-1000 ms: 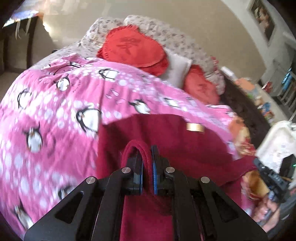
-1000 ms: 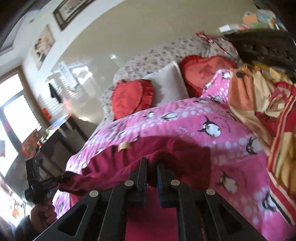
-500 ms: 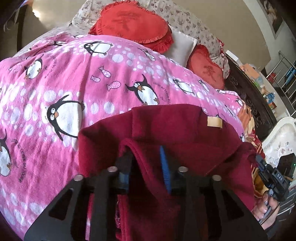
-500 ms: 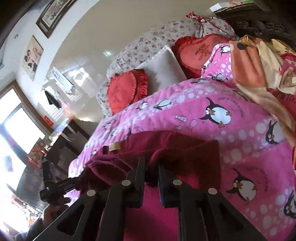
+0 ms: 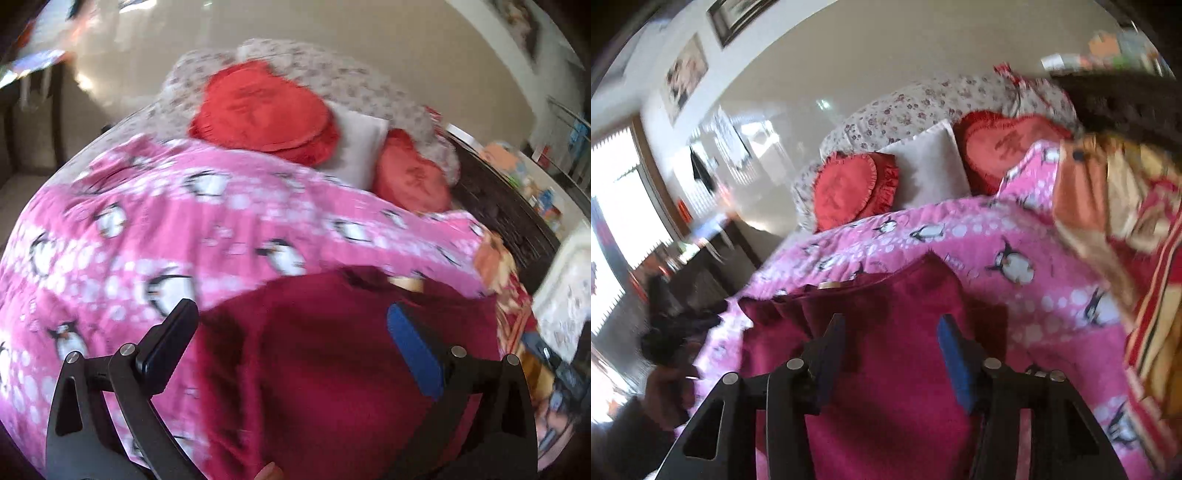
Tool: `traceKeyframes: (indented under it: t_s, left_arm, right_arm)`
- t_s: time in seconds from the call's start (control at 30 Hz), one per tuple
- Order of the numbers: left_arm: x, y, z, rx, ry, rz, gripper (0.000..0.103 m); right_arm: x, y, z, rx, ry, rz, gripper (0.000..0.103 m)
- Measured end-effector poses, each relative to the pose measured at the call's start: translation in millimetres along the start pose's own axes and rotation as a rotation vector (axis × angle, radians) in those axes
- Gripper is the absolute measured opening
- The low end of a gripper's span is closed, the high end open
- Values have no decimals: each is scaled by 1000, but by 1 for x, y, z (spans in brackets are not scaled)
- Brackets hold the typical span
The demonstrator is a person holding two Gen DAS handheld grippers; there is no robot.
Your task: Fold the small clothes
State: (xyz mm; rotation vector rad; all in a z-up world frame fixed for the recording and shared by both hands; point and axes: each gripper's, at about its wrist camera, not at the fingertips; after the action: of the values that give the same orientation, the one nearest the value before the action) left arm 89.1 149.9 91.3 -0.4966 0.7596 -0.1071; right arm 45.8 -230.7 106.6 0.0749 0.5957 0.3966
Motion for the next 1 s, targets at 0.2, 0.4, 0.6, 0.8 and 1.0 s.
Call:
traceKeyframes:
  t_s: [0.2, 0.4, 0.6, 0.8, 1.0]
  left_arm:
    - [53, -48, -31, 150, 93, 20, 103]
    - [84, -2, -47, 144, 75, 100, 102]
    - [74, 0, -56, 130, 29, 88, 102]
    - [71, -4, -58, 133, 57, 54, 102]
    - [35, -15, -94, 200, 107, 92, 102]
  right_arm:
    - [48, 19, 27, -21, 89, -138, 41]
    - [129, -21, 8, 16, 286, -239, 46]
    - [130, -22, -2, -51, 154, -255, 47]
    - [84, -21, 5, 11, 123, -170, 48]
    - [35, 56, -35, -125, 188, -95, 50]
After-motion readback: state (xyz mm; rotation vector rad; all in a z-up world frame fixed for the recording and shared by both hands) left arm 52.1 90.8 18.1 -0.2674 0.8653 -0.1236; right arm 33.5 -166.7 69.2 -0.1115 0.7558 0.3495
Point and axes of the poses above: each gripper's, at about its wrist camera, not at the fingertips, and x roughly the way its jaws point, y to its left, z to its top, and after that the axes turned 13 degrees about -x, right-handed
